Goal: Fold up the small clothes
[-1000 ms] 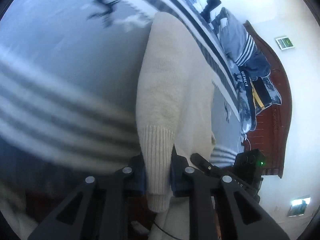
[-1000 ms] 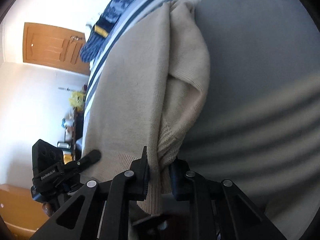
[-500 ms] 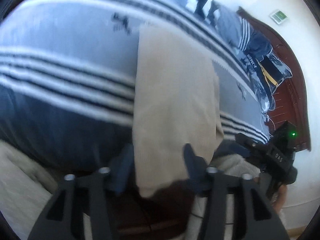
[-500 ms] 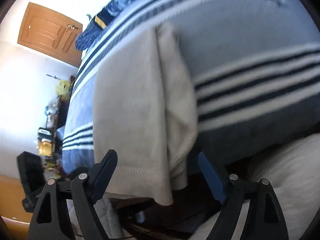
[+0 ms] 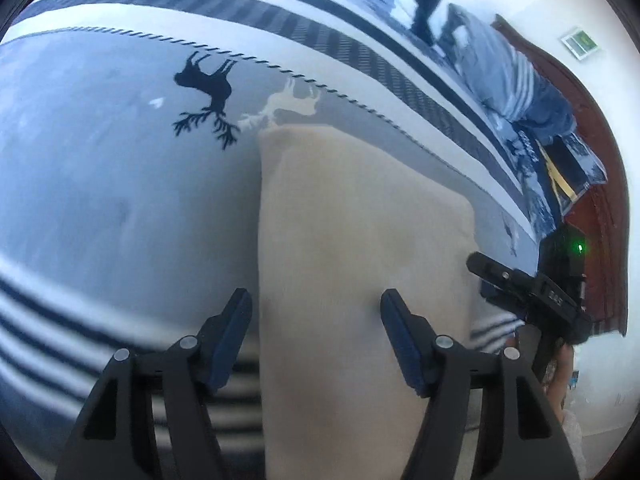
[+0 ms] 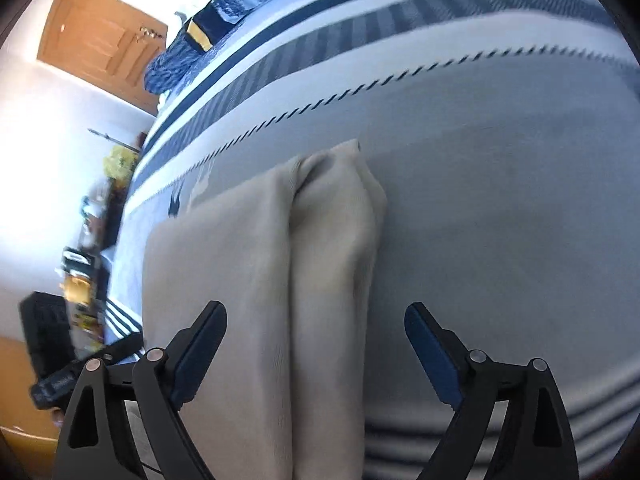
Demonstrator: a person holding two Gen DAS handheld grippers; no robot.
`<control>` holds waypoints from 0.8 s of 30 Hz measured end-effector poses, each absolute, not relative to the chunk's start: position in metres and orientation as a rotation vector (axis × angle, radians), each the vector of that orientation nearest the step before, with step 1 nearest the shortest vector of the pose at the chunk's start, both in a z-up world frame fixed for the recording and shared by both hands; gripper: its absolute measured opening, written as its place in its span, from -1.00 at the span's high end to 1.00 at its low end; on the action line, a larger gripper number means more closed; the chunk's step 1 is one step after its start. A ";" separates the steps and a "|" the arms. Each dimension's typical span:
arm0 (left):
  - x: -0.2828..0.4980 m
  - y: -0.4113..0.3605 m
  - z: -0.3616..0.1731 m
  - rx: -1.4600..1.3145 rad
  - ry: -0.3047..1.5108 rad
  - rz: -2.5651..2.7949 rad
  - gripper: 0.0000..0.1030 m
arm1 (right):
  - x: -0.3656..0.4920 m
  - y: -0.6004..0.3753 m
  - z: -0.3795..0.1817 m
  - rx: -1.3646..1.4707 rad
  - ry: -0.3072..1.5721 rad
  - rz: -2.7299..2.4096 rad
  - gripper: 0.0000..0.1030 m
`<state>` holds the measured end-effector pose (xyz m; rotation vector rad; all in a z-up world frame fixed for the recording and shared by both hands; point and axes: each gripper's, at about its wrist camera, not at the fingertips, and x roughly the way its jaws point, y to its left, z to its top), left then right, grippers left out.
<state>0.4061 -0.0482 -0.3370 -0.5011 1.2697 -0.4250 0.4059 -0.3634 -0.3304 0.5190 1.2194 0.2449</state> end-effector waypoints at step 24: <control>0.469 0.051 -0.249 -0.653 1.134 -0.365 0.57 | 0.480 -0.241 -0.243 0.501 1.088 0.409 0.53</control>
